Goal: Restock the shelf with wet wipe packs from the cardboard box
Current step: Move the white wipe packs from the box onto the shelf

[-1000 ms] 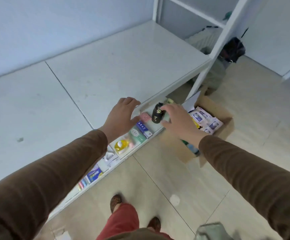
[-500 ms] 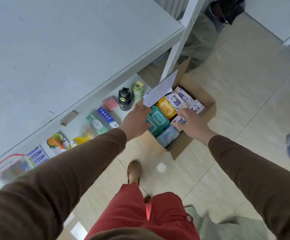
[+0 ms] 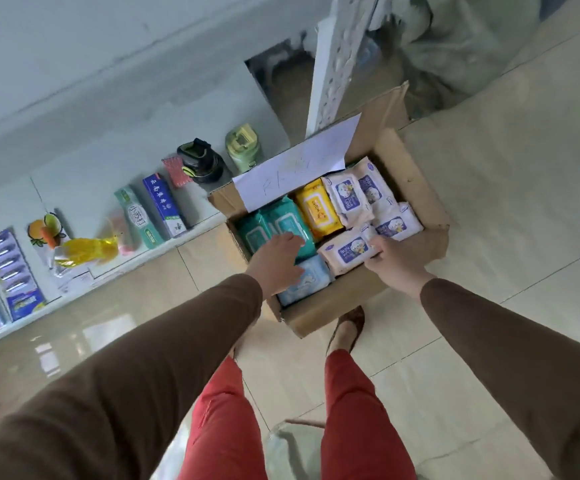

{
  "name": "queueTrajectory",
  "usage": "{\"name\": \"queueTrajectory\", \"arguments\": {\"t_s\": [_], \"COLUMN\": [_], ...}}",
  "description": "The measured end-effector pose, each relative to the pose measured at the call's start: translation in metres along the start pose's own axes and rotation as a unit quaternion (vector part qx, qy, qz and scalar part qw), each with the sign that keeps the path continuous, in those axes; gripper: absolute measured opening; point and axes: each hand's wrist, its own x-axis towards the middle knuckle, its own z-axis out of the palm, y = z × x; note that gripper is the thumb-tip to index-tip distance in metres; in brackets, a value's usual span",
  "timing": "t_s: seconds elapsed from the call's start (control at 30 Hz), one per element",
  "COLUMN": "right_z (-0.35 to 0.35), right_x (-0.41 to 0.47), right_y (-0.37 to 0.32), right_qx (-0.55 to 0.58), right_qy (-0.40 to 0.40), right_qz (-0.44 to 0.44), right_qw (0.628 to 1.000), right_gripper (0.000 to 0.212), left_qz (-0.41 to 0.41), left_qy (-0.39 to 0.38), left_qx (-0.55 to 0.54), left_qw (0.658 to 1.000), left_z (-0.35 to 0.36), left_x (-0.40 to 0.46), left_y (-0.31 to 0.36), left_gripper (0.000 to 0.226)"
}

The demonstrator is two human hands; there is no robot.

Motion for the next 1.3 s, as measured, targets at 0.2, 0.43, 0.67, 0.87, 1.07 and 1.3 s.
{"name": "queueTrajectory", "arguments": {"t_s": [0.2, 0.43, 0.67, 0.87, 1.07, 1.3], "right_z": [-0.006, 0.004, 0.037, 0.035, 0.005, -0.030], "right_x": [0.093, 0.194, 0.263, 0.266, 0.220, 0.106], "right_y": [0.039, 0.046, 0.051, 0.054, 0.060, 0.037], "right_qx": [0.006, 0.127, 0.142, 0.239, 0.283, 0.125], "right_qy": [-0.004, 0.041, 0.083, 0.039, 0.043, 0.080], "right_qz": [-0.010, 0.021, 0.045, 0.051, 0.048, -0.010], "right_qw": [1.000, 0.991, 0.985, 0.969, 0.957, 0.989], "right_gripper": [0.042, 0.049, 0.076, 0.047, 0.049, 0.038], "left_qz": [-0.062, -0.101, -0.122, -0.163, -0.128, -0.175], "left_qy": [-0.011, -0.014, 0.062, 0.061, 0.049, 0.106], "left_qx": [-0.035, -0.008, 0.030, 0.045, 0.031, -0.045], "left_qw": [0.997, 0.995, 0.990, 0.984, 0.990, 0.978], "left_z": [0.066, 0.138, 0.193, 0.198, 0.161, 0.098], "left_x": [0.075, 0.144, 0.194, 0.204, 0.166, 0.044], "left_y": [0.024, 0.023, 0.030, 0.048, 0.053, 0.044], "left_gripper": [0.063, 0.061, 0.069, 0.066, 0.023, 0.023]}}
